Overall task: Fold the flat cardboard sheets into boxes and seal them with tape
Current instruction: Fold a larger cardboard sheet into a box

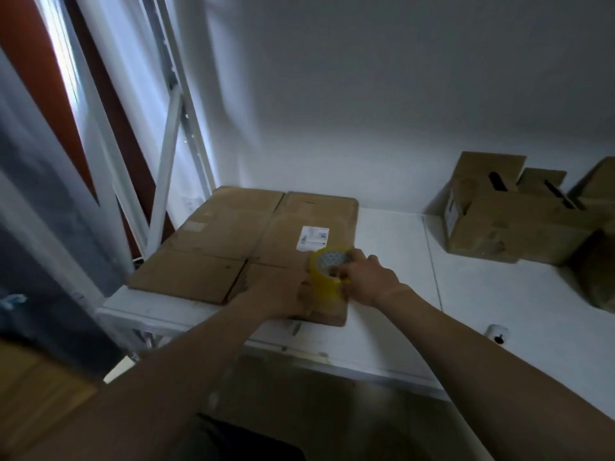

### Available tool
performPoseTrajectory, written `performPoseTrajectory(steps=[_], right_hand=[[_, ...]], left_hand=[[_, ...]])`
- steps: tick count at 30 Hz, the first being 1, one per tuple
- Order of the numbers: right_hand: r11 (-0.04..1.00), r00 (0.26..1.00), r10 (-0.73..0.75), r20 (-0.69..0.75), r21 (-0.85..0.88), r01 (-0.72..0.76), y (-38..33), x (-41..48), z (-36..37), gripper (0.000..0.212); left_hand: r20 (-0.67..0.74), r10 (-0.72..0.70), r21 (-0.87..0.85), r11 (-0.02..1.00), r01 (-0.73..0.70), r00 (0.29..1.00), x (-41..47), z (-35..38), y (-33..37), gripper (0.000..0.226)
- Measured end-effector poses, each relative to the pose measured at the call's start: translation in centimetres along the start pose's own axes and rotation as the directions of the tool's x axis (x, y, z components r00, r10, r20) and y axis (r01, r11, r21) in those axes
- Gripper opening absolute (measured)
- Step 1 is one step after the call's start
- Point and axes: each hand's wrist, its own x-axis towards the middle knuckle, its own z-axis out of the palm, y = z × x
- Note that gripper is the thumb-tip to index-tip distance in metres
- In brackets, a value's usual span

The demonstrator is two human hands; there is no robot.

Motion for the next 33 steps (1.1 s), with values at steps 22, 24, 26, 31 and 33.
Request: performPoseTrajectory(steps=[22,24,26,31,33], right_hand=[[0.866,0.863,0.489,-0.126,-0.054,-0.498,11.9,-6.2,-0.9,0.066],[0.914,0.906,0.396,-0.15,-0.026,-0.404,10.4,-6.0,-1.6,0.066],[0.955,0.942,0.298,-0.155,0.062,-0.291,8.8,-6.0,-2.2,0.064],[0.919,0.965,0.249,-0.081,0.336,-0.208,4.6,-7.0,-4.0,0.086],[0.868,0.963,0.261,-0.06,0.451,-0.208,3.2,-7.4,-4.7,0.098]], left_hand=[[0.17,0.015,0.193,0.98,-0.048,0.985,3.6,-6.0,3.1,0.036],[0.098,0.029,0.263,0.963,-0.054,0.995,3.6,-6.1,2.4,0.035],[-0.004,0.05,0.408,0.912,-0.044,0.999,3.4,-5.6,1.9,0.038],[-0.183,0.105,0.592,0.806,0.024,0.977,2.3,-6.1,3.2,0.038],[-0.217,0.193,0.621,0.783,-0.017,0.957,1.8,-7.3,4.6,0.035]])
